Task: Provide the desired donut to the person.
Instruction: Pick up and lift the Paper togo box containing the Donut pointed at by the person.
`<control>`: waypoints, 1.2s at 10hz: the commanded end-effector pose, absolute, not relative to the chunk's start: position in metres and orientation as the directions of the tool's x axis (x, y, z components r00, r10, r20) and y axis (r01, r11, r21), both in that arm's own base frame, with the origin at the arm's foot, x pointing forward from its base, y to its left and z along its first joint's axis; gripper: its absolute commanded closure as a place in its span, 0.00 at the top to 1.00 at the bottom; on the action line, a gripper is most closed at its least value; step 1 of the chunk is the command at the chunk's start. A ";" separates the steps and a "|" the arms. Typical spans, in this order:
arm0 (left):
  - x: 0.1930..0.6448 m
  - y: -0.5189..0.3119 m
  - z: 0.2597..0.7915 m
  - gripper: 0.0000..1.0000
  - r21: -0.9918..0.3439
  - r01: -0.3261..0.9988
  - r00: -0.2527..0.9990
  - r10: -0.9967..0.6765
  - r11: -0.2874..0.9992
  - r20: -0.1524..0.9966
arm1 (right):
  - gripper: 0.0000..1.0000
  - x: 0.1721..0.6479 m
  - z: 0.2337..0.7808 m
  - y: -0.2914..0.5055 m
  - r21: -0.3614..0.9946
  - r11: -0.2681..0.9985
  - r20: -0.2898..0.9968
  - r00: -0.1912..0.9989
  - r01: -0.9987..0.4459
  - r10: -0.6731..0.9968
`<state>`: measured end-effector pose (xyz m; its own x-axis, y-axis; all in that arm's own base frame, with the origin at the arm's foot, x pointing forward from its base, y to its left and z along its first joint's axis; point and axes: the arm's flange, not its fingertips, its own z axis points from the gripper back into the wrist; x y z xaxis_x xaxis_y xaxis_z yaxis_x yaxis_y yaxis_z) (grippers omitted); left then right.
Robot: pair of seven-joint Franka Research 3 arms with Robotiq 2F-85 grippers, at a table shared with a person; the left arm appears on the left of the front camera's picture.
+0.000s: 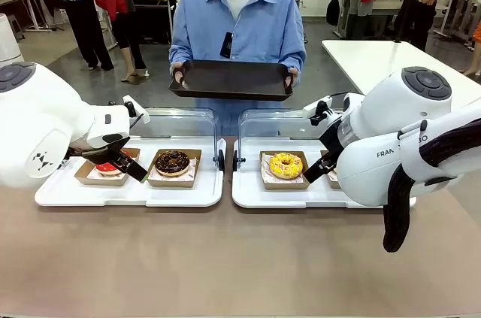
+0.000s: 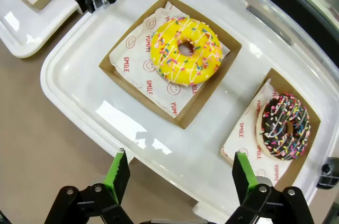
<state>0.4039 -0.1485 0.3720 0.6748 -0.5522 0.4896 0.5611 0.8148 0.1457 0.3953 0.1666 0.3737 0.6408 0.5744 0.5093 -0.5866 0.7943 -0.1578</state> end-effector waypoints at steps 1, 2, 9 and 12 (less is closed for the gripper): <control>0.404 -0.149 0.372 1.00 0.146 0.561 0.675 -0.552 0.815 0.490 | 1.00 0.395 0.374 0.167 -0.158 0.794 0.509 0.641 -0.587 0.575; 0.404 -0.149 0.372 1.00 0.146 0.561 0.675 -0.552 0.815 0.490 | 1.00 0.395 0.374 0.167 -0.158 0.794 0.509 0.641 -0.587 0.574; 0.386 -0.191 0.561 1.00 0.253 0.586 0.599 -0.621 0.770 0.505 | 1.00 0.364 0.565 0.152 -0.212 0.807 0.443 0.682 -0.551 0.582; 0.383 -0.192 0.576 1.00 0.229 0.610 0.577 -0.624 0.758 0.528 | 1.00 0.357 0.576 0.149 -0.189 0.803 0.468 0.667 -0.566 0.580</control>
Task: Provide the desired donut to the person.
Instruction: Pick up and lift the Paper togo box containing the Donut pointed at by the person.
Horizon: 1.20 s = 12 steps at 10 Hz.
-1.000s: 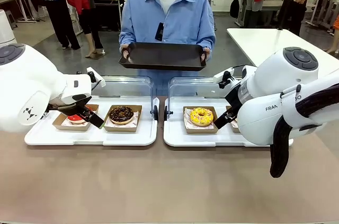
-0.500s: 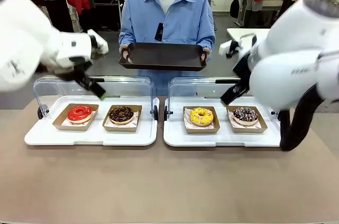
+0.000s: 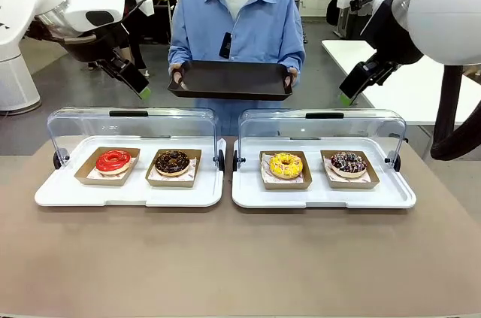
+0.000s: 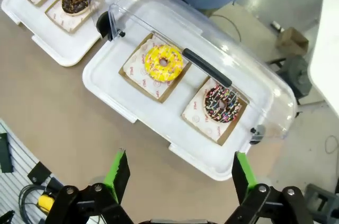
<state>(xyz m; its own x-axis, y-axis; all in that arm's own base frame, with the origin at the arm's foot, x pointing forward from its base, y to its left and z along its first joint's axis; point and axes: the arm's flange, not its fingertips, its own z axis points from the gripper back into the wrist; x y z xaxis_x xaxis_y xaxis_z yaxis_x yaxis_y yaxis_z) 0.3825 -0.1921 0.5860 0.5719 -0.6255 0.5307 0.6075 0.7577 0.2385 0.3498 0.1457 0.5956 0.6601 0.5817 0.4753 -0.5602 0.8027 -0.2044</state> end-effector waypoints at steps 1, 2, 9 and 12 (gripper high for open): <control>0.383 -0.192 0.576 1.00 0.229 0.610 0.577 -0.624 0.758 0.528 | 1.00 0.357 0.576 0.149 -0.189 0.803 0.468 0.667 -0.566 0.580; 0.383 -0.192 0.576 1.00 0.229 0.610 0.577 -0.624 0.758 0.528 | 1.00 0.357 0.576 0.149 -0.189 0.803 0.468 0.667 -0.566 0.580; 0.400 -0.179 0.580 1.00 0.148 0.674 0.582 -0.644 0.724 0.496 | 1.00 0.366 0.576 0.131 -0.105 0.729 0.431 0.630 -0.676 0.646; 0.435 -0.126 0.592 1.00 -0.105 0.818 0.529 -0.667 0.566 0.526 | 1.00 0.404 0.573 0.039 0.152 0.531 0.557 0.516 -0.834 0.651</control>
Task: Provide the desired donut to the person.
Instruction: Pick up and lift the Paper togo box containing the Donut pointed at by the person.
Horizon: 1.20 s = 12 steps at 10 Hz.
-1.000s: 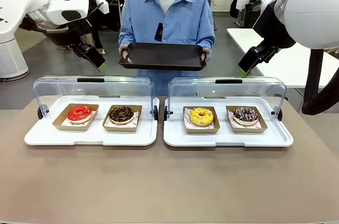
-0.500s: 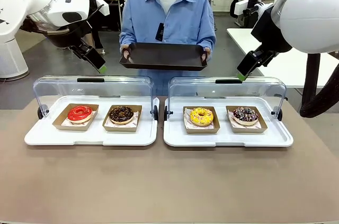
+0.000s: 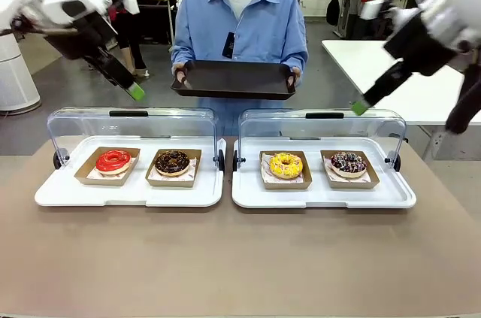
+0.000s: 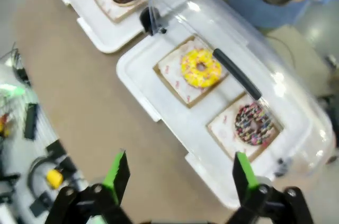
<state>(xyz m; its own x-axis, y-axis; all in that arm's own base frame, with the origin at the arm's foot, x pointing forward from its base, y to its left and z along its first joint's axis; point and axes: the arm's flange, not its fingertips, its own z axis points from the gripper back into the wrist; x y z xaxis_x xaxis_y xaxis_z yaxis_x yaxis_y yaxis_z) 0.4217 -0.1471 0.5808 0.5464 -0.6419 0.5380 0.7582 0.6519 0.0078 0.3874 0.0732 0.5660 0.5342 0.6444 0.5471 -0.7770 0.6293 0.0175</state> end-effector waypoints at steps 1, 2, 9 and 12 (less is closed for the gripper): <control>0.443 -0.106 0.596 1.00 -0.139 0.837 0.513 -0.671 0.529 0.535 | 1.00 0.407 0.570 0.011 0.166 0.461 0.597 0.461 -0.872 0.656; 0.448 -0.088 0.597 1.00 -0.163 0.855 0.492 -0.672 0.492 0.553 | 1.00 0.404 0.565 -0.016 0.145 0.368 0.636 0.371 -0.919 0.677; 0.453 0.030 0.578 1.00 -0.155 0.980 0.194 -0.481 0.121 0.855 | 1.00 0.385 0.528 -0.152 0.156 0.263 0.875 0.257 -0.952 0.411; 0.454 0.060 0.551 1.00 -0.057 0.995 0.090 -0.443 0.086 0.892 | 1.00 0.382 0.507 -0.177 0.205 0.285 0.896 0.297 -0.936 0.330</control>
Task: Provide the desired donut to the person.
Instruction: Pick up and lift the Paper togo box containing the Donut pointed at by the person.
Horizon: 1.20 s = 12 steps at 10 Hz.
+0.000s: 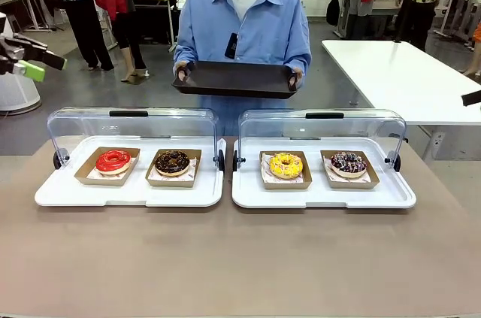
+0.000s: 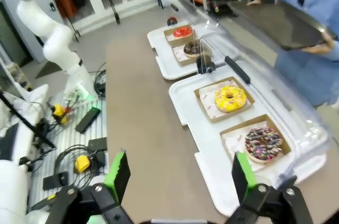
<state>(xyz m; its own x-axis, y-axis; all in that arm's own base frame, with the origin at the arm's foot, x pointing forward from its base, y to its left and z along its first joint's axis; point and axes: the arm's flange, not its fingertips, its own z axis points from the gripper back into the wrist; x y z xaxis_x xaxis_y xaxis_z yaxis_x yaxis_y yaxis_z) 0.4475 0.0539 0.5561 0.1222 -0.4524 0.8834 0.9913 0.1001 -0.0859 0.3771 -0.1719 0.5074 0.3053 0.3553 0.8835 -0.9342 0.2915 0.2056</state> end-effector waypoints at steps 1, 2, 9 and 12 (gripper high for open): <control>0.451 0.072 0.547 1.00 -0.040 0.996 0.071 -0.440 0.080 0.895 | 1.00 0.377 0.502 -0.184 0.198 0.286 0.907 0.286 -0.938 0.311; 0.445 0.082 0.545 1.00 -0.032 0.996 0.066 -0.452 0.081 0.890 | 1.00 0.373 0.499 -0.190 0.194 0.286 0.913 0.279 -0.938 0.297; 0.405 0.100 0.534 1.00 0.032 0.990 0.038 -0.481 0.135 0.876 | 1.00 0.359 0.501 -0.201 0.184 0.312 0.920 0.275 -0.932 0.280; 0.409 0.107 0.538 1.00 0.002 0.992 0.059 -0.473 0.128 0.879 | 1.00 0.358 0.499 -0.203 0.200 0.316 0.907 0.298 -0.927 0.298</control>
<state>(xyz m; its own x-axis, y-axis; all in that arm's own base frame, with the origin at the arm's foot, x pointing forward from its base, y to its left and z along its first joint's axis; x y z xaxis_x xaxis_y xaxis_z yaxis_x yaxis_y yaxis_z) 0.4078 0.1064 0.5383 0.0584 -0.4753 0.8779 0.9910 0.1340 0.0067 0.3577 -0.2029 0.4994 0.2984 0.2999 0.9061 -0.9268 0.3180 0.2000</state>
